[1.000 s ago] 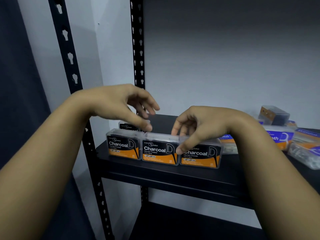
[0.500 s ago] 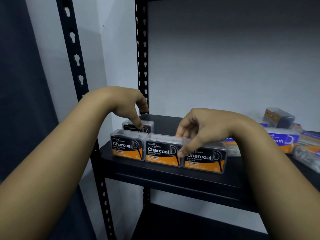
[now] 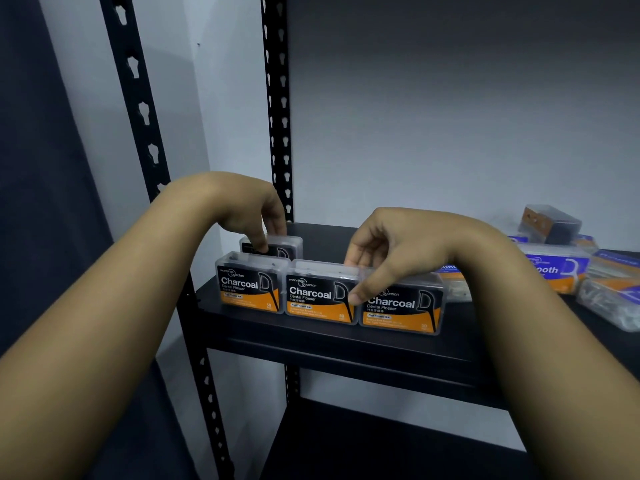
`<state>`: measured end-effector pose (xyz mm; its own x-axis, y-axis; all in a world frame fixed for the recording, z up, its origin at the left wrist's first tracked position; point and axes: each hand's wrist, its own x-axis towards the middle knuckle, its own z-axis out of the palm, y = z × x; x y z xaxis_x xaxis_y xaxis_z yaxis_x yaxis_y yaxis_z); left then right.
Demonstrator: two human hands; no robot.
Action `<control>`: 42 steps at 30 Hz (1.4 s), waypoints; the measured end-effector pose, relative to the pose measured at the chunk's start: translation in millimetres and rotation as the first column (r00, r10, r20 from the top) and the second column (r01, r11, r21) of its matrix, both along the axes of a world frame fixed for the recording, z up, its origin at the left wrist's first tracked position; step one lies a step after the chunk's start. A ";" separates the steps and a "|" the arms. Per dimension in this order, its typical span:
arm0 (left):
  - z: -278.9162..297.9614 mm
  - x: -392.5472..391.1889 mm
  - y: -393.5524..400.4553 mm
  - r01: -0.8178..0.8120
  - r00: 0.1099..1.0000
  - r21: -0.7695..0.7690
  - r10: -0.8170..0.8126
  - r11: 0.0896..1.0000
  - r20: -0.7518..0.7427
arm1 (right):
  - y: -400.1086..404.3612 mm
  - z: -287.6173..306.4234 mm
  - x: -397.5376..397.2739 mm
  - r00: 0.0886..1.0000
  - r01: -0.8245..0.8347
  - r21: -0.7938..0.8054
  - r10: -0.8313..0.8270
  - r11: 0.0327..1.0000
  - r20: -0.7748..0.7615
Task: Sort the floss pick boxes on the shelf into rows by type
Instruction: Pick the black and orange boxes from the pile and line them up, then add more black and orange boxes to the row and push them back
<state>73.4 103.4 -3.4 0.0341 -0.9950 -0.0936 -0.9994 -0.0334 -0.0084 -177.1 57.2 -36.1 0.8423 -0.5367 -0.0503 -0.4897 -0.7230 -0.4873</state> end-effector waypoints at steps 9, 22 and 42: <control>6.8 -8.8 11.2 0.048 0.995 -0.103 -0.057 0.994 -0.085 | -1.1 1.8 -3.7 0.997 0.004 0.051 -0.008 0.999 0.071; 31.1 -112.2 -31.2 0.208 0.916 -0.043 -0.209 0.977 -0.342 | -29.9 39.7 -95.9 0.953 0.303 -0.105 -0.301 0.947 0.029; 38.4 -284.3 -90.3 0.170 0.921 -0.170 -0.218 0.971 -0.323 | -81.5 60.5 -263.9 0.859 0.493 -0.300 -0.511 0.817 0.022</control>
<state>-210.9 13.1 35.1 -0.1705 -0.9828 0.0709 -0.9290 0.1843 0.3210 -441.0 -24.3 24.4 0.4521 -0.8823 0.1312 -0.8435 -0.4707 -0.2586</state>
